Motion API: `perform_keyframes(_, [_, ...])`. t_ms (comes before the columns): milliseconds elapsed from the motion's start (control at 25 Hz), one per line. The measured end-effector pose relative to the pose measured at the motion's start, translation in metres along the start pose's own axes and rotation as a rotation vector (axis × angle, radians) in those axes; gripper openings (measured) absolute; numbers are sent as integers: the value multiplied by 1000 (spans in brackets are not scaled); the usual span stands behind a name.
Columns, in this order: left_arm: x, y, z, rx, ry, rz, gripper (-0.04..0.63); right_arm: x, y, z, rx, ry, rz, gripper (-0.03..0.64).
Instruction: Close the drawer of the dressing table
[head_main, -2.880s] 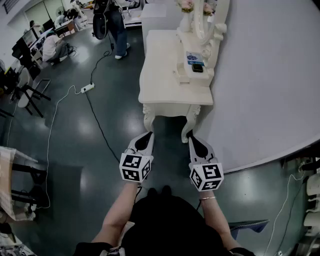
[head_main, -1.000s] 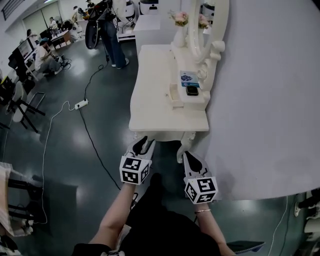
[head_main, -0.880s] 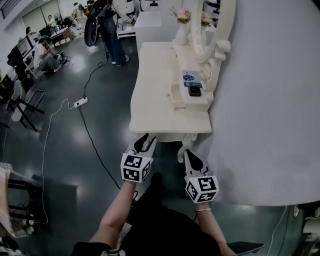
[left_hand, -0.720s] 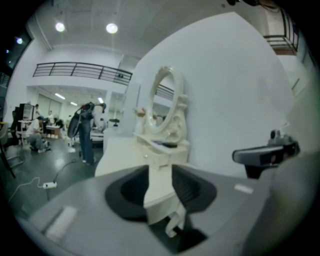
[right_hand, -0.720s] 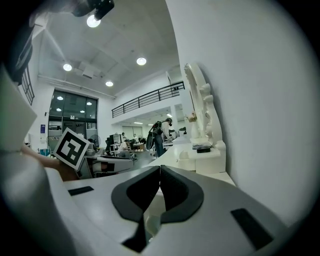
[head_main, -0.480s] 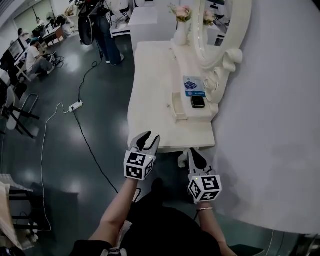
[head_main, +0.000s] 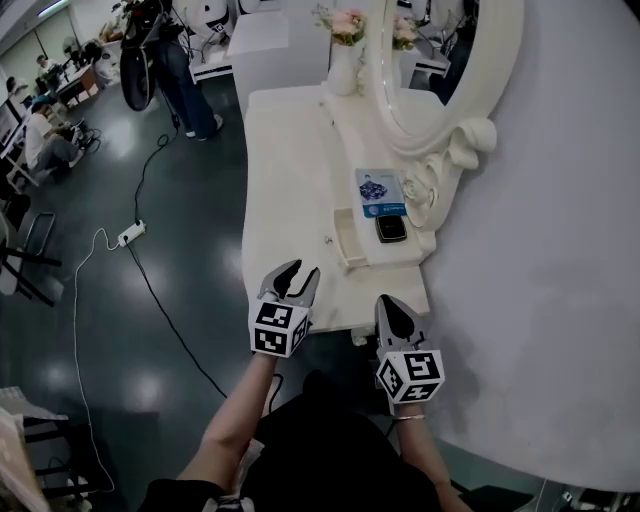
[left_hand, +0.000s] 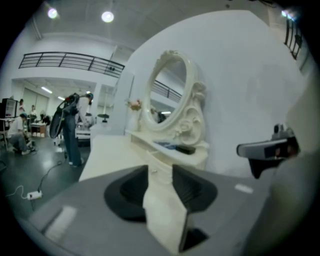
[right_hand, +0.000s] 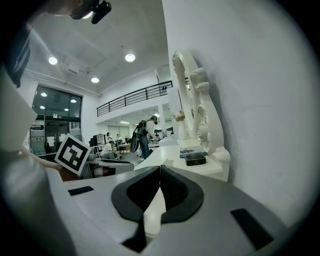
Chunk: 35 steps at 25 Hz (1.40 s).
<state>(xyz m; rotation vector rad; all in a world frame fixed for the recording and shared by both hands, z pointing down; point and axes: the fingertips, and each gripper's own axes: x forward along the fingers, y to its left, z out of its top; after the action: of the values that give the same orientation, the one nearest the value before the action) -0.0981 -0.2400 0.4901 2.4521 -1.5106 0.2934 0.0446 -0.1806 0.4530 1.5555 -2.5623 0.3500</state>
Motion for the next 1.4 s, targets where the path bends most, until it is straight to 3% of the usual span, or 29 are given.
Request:
perform_keyframes(520, [43,10,-3,52,59,-56,137,19,-21,10,10,-8,-67,5])
perform_keyframes(1400, [103,21,-33,58,174,-34,135,57,-62,10,32,11,-60,5])
